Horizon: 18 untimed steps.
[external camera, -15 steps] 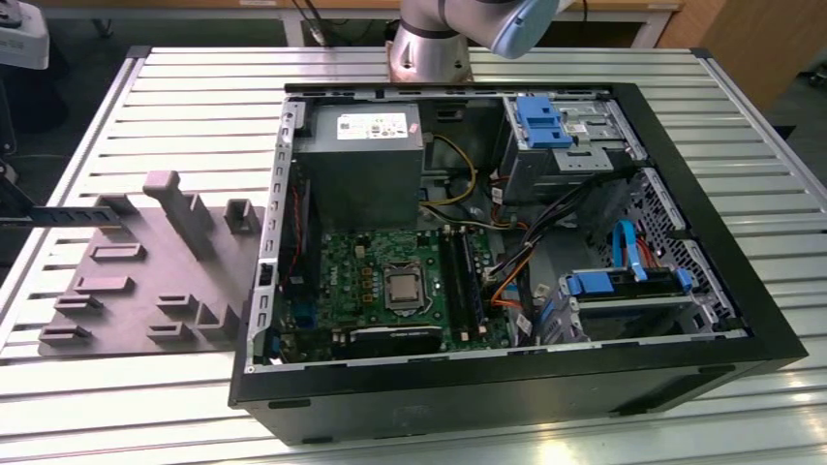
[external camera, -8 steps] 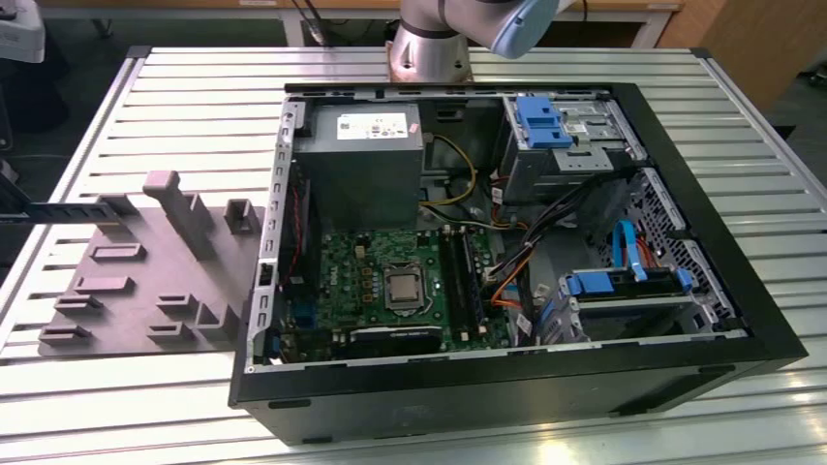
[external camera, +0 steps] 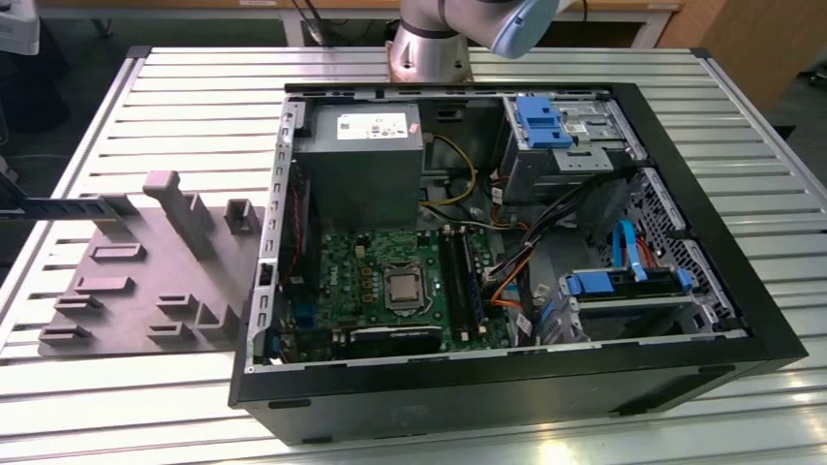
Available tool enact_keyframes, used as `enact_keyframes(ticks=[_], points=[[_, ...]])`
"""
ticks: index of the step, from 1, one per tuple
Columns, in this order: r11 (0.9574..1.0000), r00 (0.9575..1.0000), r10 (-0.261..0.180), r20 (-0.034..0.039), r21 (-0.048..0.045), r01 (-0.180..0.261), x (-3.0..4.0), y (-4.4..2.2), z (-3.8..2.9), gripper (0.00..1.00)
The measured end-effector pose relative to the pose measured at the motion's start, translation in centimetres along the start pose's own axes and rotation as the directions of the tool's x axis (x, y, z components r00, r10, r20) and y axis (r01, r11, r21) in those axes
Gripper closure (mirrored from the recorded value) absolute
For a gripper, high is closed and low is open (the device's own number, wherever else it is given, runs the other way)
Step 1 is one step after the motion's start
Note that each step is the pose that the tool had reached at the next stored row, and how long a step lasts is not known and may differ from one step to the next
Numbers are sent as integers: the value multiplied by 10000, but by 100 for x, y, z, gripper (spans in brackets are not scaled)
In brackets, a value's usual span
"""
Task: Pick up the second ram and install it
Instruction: 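Pick up the second ram and move it above second insertion slot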
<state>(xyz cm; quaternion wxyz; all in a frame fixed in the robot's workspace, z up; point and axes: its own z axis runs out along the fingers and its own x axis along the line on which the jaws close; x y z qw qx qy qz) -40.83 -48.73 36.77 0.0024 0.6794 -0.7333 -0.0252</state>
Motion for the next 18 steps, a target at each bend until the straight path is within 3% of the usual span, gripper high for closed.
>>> enact_keyframes(ticks=[18], points=[[10000, 10000, 0, 1, 2, 0, -14, 5, -106, 88]])
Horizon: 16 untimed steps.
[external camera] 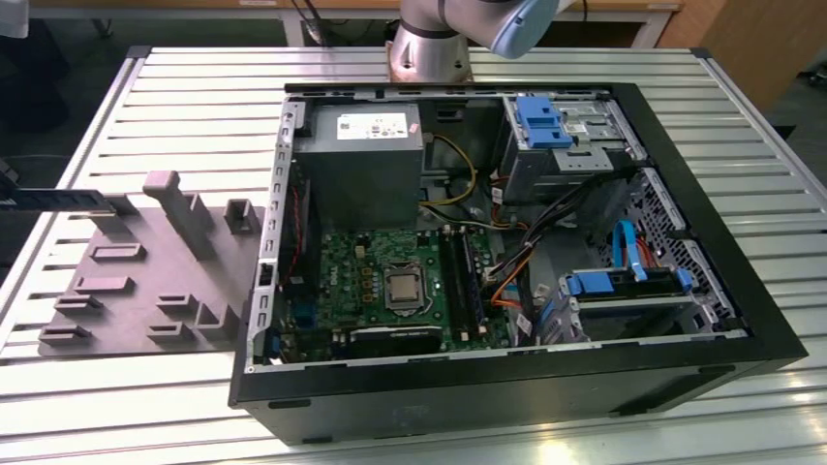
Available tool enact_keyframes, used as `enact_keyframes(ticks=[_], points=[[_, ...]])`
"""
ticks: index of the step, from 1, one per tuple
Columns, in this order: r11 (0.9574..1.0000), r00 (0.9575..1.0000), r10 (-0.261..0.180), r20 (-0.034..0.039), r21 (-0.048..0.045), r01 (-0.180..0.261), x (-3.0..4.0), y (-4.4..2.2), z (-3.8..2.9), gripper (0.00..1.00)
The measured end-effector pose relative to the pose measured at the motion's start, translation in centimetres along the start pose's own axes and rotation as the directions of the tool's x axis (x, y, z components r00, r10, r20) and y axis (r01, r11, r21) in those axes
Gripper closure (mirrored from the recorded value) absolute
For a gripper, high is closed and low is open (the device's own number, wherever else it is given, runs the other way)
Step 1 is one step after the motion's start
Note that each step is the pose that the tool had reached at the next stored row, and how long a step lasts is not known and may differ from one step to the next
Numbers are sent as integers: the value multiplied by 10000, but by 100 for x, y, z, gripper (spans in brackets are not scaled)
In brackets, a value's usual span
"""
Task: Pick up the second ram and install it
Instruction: 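Pick up the second ram and move it above second insertion slot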
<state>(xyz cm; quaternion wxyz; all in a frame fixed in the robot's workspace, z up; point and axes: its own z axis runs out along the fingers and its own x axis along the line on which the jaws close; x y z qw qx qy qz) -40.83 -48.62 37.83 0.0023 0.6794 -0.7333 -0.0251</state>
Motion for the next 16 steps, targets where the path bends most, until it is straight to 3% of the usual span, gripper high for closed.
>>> enact_keyframes(ticks=[10, 16], points=[[10000, 10000, 1, -1, -2, -1, -2, -2, -7, 88], [10000, 10000, 0, -1, -1, 0, -6, -58, -8, 88]])
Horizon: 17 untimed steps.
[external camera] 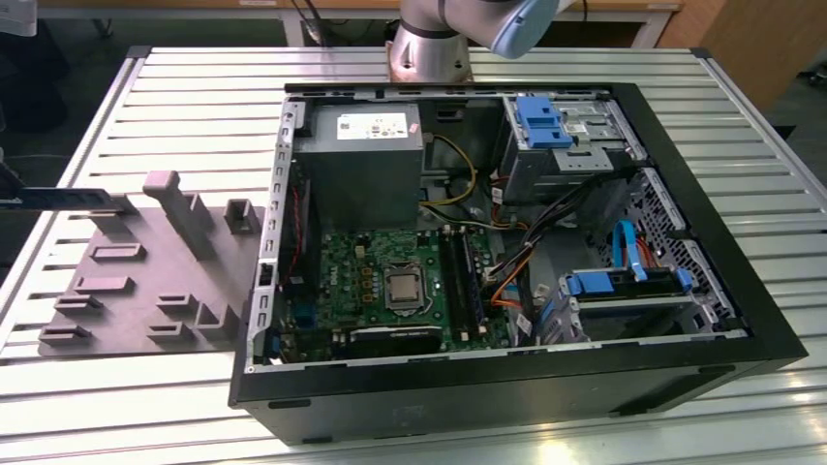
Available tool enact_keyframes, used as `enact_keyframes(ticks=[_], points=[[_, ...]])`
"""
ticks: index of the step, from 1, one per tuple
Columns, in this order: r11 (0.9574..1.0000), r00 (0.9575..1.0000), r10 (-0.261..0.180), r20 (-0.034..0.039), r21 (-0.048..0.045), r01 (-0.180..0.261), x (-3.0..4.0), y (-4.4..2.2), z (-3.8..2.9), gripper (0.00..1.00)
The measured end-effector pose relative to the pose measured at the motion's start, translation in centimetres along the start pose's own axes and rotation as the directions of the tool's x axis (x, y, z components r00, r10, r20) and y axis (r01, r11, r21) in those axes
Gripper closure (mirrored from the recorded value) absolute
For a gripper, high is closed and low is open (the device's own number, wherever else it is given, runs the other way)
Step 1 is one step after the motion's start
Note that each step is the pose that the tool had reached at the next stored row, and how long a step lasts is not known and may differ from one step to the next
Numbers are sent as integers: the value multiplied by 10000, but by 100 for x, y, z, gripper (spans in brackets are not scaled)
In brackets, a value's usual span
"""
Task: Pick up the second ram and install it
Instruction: 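Pick up the second ram and move it above second insertion slot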
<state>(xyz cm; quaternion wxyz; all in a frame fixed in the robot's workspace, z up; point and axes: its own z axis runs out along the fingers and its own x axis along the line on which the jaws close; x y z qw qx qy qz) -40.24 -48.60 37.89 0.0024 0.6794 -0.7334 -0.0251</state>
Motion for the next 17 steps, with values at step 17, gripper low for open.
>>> enact_keyframes(ticks=[17], points=[[10000, 10000, 0, 0, 0, 0, -15, -192, -7, 88]])
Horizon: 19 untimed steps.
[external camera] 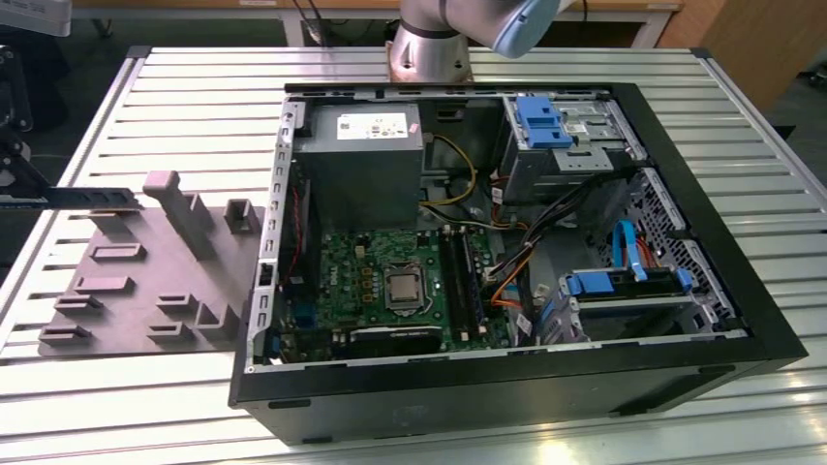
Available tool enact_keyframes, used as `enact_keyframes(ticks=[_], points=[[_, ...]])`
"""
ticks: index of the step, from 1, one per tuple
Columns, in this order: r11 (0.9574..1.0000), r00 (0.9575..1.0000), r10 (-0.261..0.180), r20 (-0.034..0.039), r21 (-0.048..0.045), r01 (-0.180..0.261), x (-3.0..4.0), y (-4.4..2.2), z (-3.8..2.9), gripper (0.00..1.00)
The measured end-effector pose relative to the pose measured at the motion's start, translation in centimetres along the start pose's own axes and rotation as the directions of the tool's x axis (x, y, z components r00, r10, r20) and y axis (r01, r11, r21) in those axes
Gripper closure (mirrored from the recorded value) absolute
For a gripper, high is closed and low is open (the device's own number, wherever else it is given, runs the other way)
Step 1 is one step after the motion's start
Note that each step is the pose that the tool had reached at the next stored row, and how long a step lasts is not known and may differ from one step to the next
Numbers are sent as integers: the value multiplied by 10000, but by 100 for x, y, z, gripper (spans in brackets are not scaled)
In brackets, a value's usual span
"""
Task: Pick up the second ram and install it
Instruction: 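Pick up the second ram and move it above second insertion slot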
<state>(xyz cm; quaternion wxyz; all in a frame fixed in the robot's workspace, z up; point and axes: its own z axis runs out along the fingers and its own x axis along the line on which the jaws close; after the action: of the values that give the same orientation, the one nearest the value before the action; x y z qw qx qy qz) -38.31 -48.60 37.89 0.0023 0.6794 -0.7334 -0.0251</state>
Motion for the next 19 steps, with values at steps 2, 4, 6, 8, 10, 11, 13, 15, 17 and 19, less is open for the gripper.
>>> enact_keyframes(ticks=[2, 4, 6, 8, 10, 11, 13, 15, 17, 19], points=[[10000, 10000, 0, -1, 0, 0, -2, -27, -1, 88], [10000, 10000, 0, 0, 1, 0, -4, -51, -2, 88], [10000, 10000, 0, 1, 1, 0, -5, -65, -2, 88], [10000, 10000, 1, 0, 0, -1, -5, -65, -2, 88], [10000, 10000, 0, 0, 0, 0, -5, -66, -9, 88], [10000, 10000, 0, 0, 0, 0, -5, -65, -14, 88], [10000, 10000, 0, 0, 0, 0, -6, -65, -24, 88], [10000, 10000, 0, 1, 1, 0, -6, -64, -45, 88], [10000, 10000, 0, 0, 0, 0, -7, -64, -57, 88], [10000, 10000, 0, 0, 0, 0, -7, -63, -71, 88]])
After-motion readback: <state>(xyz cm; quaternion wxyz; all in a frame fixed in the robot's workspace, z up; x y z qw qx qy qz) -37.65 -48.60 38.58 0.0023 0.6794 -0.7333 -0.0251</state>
